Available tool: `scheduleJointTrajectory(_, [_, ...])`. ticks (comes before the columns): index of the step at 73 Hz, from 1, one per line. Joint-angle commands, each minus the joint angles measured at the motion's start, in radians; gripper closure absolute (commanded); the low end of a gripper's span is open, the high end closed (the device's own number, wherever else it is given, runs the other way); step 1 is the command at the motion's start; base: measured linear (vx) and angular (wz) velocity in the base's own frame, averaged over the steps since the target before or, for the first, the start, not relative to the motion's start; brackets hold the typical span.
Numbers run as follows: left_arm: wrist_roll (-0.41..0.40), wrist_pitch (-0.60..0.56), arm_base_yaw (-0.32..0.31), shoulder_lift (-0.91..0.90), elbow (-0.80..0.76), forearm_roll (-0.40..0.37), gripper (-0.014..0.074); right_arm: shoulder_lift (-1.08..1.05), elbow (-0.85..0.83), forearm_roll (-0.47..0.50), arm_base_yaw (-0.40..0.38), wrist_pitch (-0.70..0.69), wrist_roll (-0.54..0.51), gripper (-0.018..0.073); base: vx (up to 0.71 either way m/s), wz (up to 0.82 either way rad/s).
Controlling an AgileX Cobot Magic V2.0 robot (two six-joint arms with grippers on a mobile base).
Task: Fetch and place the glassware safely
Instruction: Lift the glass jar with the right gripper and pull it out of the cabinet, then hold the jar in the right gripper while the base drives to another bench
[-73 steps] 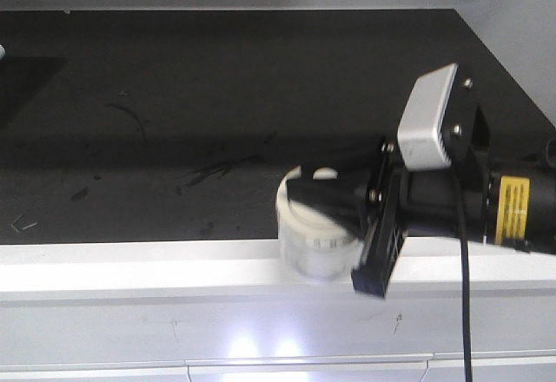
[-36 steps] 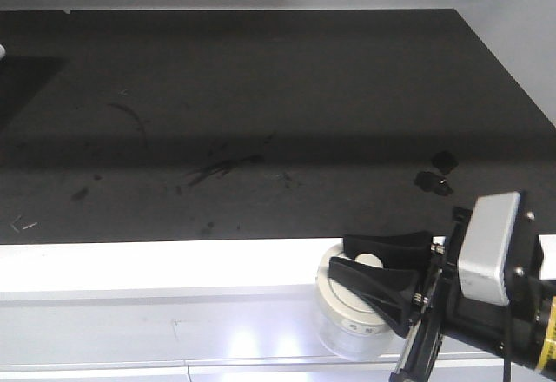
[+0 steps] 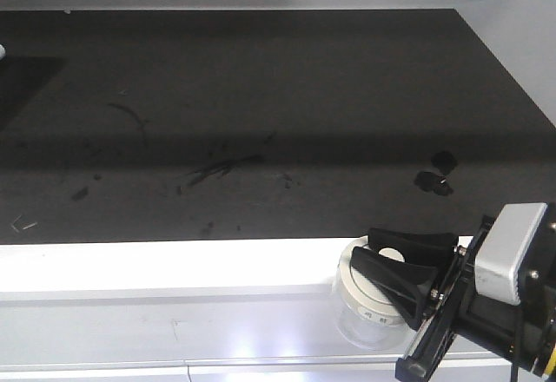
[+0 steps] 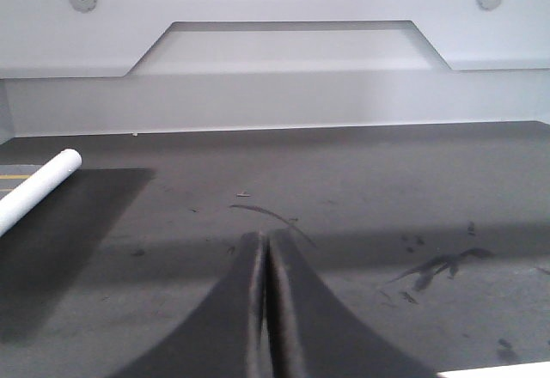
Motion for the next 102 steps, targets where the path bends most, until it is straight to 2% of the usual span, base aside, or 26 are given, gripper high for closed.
scheduleJointTrajectory(1, [-0.006, -0.068, -0.008, 0.010, -0.027, -0.006, 0.0603, -0.016, -0.030, 0.041, -0.003, -0.059, -0.011, 0.0560, 0.00, 0.00])
scheduleJointTrajectory(39, [-0.006, -0.068, -0.008, 0.010, -0.027, -0.006, 0.0603, -0.016, -0.030, 0.040, -0.003, -0.056, -0.011, 0.0560, -0.04, 0.16])
scheduleJointTrajectory(102, [-0.006, -0.068, -0.008, 0.010, -0.027, -0.006, 0.0603, -0.016, -0.030, 0.040, -0.003, -0.057, -0.011, 0.0560, -0.02, 0.63])
